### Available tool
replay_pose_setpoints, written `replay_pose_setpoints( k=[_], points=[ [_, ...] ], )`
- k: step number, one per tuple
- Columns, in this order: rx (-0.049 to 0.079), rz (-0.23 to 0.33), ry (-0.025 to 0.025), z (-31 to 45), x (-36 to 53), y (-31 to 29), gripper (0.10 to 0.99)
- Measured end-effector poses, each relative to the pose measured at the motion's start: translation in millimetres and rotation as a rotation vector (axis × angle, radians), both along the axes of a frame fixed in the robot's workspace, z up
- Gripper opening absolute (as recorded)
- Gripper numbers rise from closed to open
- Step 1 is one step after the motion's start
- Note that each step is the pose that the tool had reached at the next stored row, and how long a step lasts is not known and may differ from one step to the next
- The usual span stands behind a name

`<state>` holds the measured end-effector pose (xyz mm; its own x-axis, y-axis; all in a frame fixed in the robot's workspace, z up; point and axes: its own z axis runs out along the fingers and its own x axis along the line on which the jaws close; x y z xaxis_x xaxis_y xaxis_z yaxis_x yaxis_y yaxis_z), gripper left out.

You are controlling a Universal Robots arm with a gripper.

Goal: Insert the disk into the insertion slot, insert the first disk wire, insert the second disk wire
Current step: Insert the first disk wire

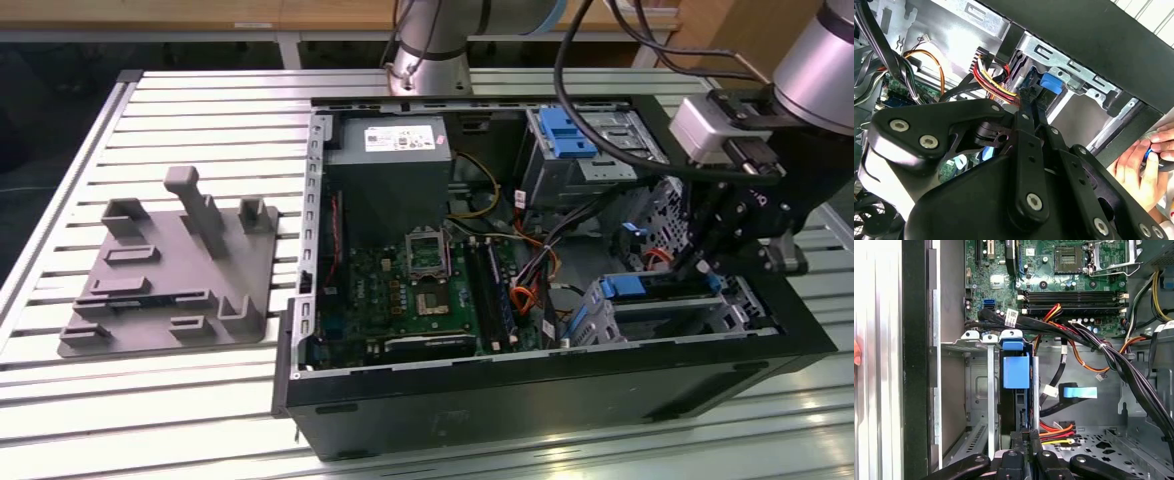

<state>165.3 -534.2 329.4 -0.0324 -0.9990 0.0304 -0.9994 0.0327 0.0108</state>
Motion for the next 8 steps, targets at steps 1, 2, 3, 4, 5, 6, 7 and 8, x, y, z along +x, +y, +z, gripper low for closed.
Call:
replay_pose_setpoints(
  k=[1, 2, 3, 4, 5, 6, 7, 8],
  points=[
    [0.0, 0.0, 0.0001, -0.7, 0.0, 0.0, 0.165],
    [0.0, 0.0, 0.0001, -1.2, 0.0, -0.1, 0.165],
    [-0.001, 0.0, 0.0002, -1.7, 0.0, -0.3, 0.165],
    [-0.001, 0.0, 0.0002, -2.1, 0.0, -0.6, 0.165],
    [0.001, 0.0, 0.0004, -3.0, 0.0, -0.7, 0.176],
    [0.001, 0.0, 0.0004, -2.9, 0.0, -0.7, 0.176],
    [0.001, 0.0, 0.0003, -3.0, 0.0, -0.7, 0.235],
    [0.001, 0.0, 0.0003, -2.7, 0.0, -0.6, 0.294]
  ],
)
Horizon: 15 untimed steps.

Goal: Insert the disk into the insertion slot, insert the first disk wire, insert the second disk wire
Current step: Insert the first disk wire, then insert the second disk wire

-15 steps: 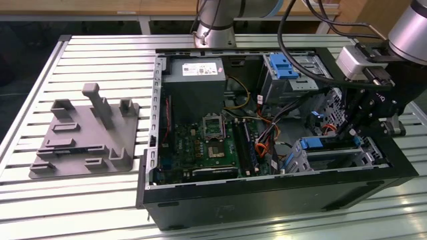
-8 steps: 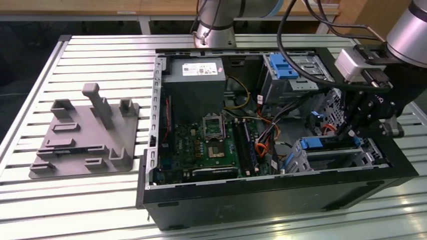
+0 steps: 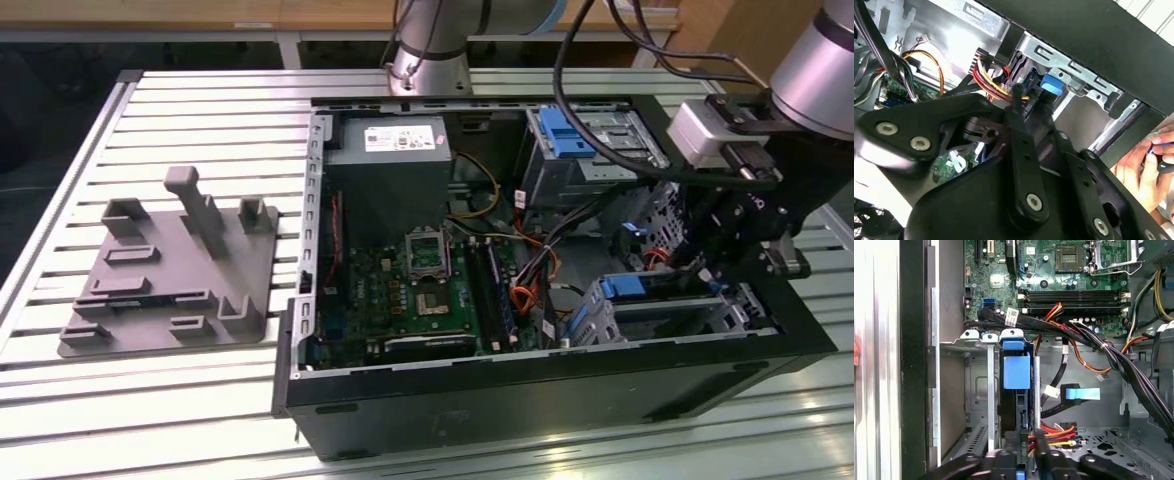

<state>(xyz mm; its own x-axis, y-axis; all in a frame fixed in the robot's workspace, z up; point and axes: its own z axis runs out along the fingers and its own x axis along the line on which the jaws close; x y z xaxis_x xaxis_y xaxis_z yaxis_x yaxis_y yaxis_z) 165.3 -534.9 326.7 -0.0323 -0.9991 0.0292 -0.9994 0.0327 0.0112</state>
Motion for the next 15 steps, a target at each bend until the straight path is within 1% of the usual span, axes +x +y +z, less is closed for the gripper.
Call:
replay_pose_setpoints(
  k=[1, 2, 4, 6, 8, 13, 15],
  points=[
    [-0.001, 0.0, 0.0, 0.9, 0.0, 0.0, 0.294],
    [0.0, 0.0, 0.0, 2.3, 0.0, 0.0, 0.357],
    [0.0, 0.0, -0.0002, 6.9, -0.1, 0.1, 0.357],
    [0.0, 0.0, -0.0016, 14.7, -0.5, 0.2, 0.357],
    [0.0, 0.0, -0.0041, 22.0, -0.8, 0.3, 0.357],
    [0.0, 0.0, -0.006, 22.7, -0.8, 0.3, 0.357],
    [0.0, 0.0, -0.0137, 22.8, -0.8, 0.3, 0.357]
  ],
)
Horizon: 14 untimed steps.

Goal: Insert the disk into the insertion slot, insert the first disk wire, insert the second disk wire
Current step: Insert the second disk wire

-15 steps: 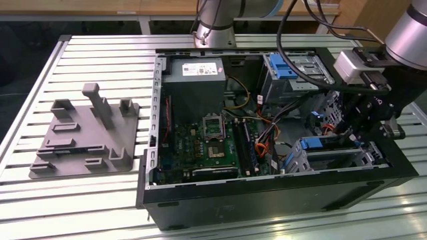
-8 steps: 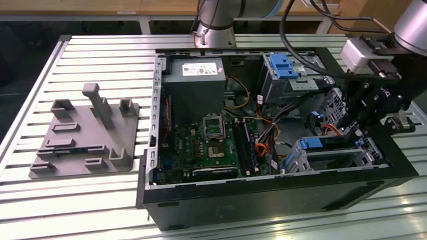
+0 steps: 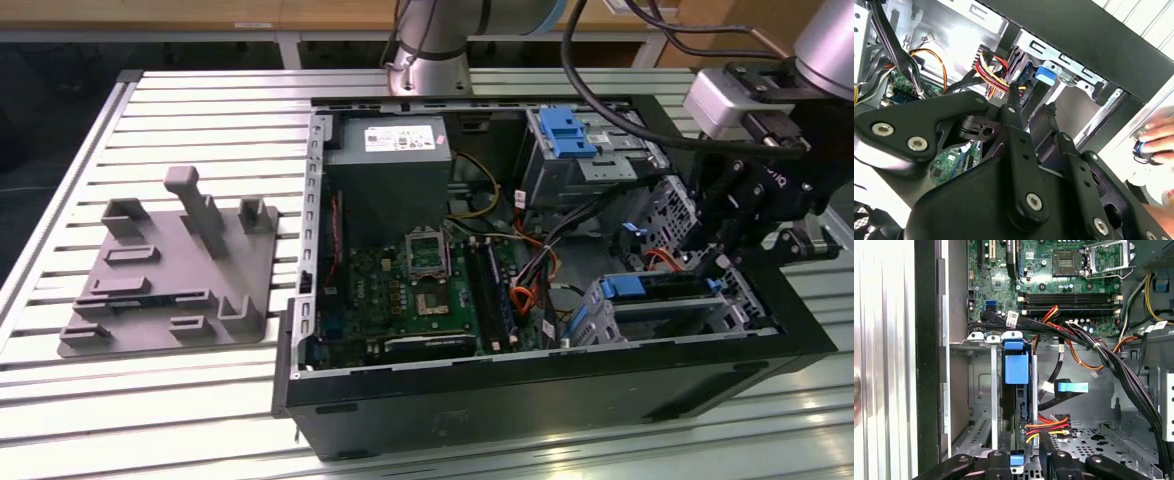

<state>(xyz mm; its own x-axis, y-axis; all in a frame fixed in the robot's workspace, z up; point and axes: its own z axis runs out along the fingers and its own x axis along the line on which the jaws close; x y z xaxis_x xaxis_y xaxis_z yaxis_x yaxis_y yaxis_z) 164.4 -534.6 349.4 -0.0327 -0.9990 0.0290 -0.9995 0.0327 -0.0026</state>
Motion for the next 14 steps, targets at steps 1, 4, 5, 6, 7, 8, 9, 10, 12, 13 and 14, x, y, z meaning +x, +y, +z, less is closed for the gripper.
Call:
replay_pose_setpoints(
  k=[1, 4, 5, 6, 7, 8, 9, 10, 12, 13, 14],
  points=[
    [0.0, 0.0, -0.0003, 0.0, 0.0, 0.0, 0.357],
    [0.0, 0.0, -0.0012, 0.0, 0.0, 0.0, 0.357],
    [0.0, 0.0, -0.0016, 0.0, 0.0, 0.0, 0.357],
    [0.0, 0.0, -0.0019, 0.0, 0.0, 0.0, 0.357],
    [0.0, 0.0, -0.0022, 0.0, 0.0, 0.0, 0.357],
    [0.0, 0.0, -0.0024, 0.0, 0.0, 0.0, 0.357],
    [0.0, 0.0, -0.0025, 0.0, 0.0, 0.0, 0.357],
    [-0.001, 0.0, -0.0025, -0.1, 0.0, 0.1, 0.357],
    [-0.005, 0.0, -0.0023, 0.1, -0.1, 0.5, 0.357],
    [-0.011, 0.0, -0.002, 0.1, -0.1, 1.5, 0.357],
    [-0.02, 0.0, -0.0019, 0.0, -0.1, 3.4, 0.357]
  ],
)
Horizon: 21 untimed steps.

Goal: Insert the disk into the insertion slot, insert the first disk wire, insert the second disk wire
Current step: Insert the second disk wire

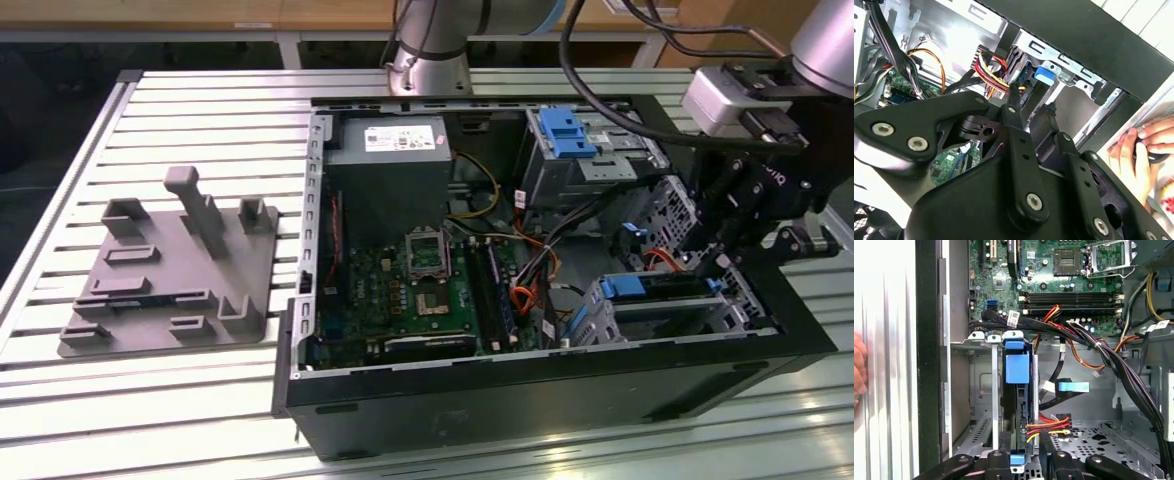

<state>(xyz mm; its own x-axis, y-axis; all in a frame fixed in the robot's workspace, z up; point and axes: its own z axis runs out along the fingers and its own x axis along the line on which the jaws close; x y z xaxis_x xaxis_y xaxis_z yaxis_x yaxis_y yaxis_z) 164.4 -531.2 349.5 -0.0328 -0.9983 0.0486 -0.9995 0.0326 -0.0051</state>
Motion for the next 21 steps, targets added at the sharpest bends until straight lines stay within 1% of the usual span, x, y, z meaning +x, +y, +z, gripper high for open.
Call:
replay_pose_setpoints(
  k=[2, 6, 8, 11, 13, 15, 21],
  points=[
    [-0.022, 0.0, 0.0, 0.0, 0.0, 4.0, 0.357],
    [-0.076, 0.0, 0.0001, 0.6, -0.1, 12.8, 0.357],
    [-0.097, 0.0, 0.0003, 1.0, -0.2, 17.2, 0.357],
    [-0.121, 0.0, 0.0003, 2.4, -0.2, 24.0, 0.357],
    [-0.141, 0.0, 0.0003, 2.9, -0.1, 29.6, 0.357],
    [-0.155, 0.0, 0.0002, 3.3, -0.1, 36.6, 0.357],
    [-0.167, 0.0, 0.0003, 3.4, -0.2, 63.9, 0.357]
  ],
)
